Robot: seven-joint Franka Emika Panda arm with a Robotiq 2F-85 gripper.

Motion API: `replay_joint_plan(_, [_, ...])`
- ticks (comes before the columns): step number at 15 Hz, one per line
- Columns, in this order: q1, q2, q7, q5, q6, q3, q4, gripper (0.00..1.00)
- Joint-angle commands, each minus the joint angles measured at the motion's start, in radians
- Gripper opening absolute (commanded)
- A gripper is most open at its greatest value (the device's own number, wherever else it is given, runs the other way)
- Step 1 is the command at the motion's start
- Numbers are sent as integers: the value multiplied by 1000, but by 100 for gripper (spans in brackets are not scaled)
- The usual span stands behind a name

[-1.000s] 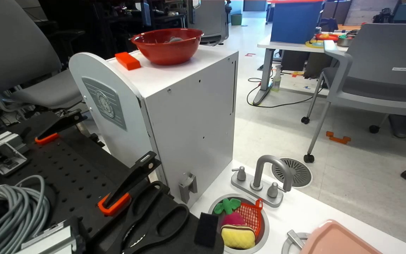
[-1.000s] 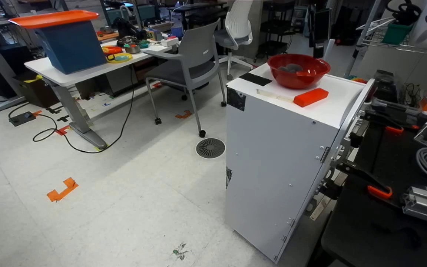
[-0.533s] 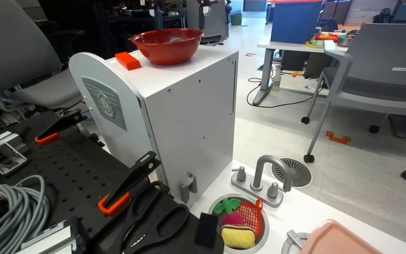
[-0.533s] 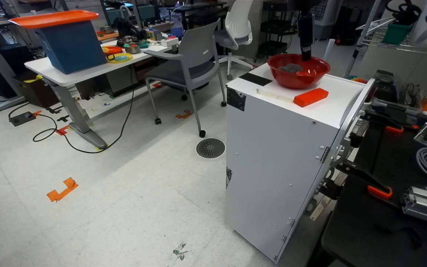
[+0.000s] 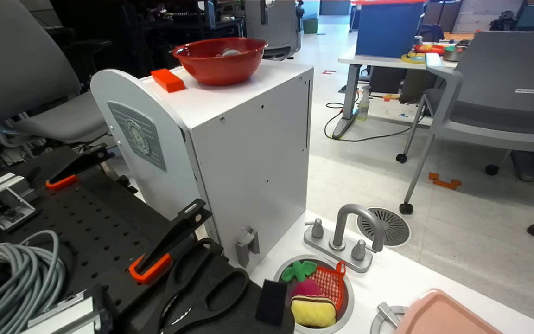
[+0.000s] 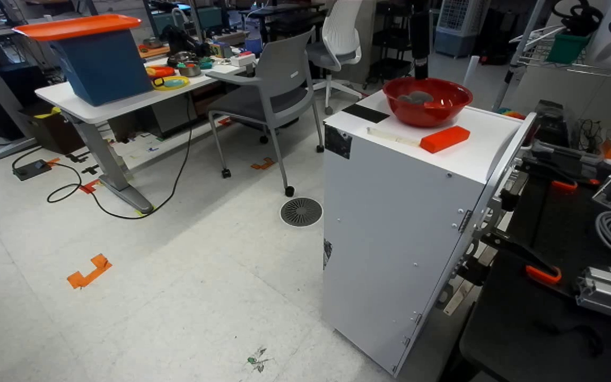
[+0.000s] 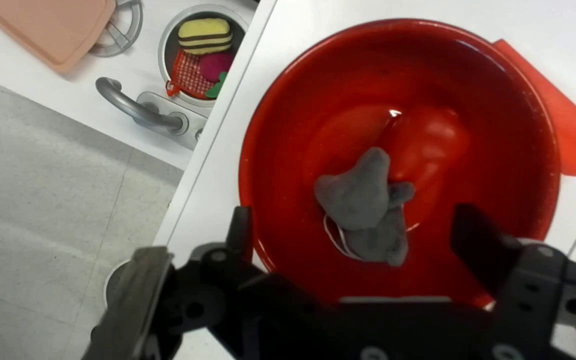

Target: Take the grey out of the red bowl

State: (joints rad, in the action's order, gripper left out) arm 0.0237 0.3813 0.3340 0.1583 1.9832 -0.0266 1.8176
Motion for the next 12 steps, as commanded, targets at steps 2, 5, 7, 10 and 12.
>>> replay_joint_plan(2, [29, -46, -37, 30, -14, -21, 1, 100])
replay_joint_plan(5, [38, -68, -60, 22, -9, -25, 26, 100])
replay_joint_plan(7, [47, -85, -115, 30, -7, -21, 49, 100])
replay_joint_plan(10, [45, -102, -148, 23, -1, -21, 78, 100])
replay_joint_plan(12, [36, -106, -133, 0, -1, -26, 93, 100])
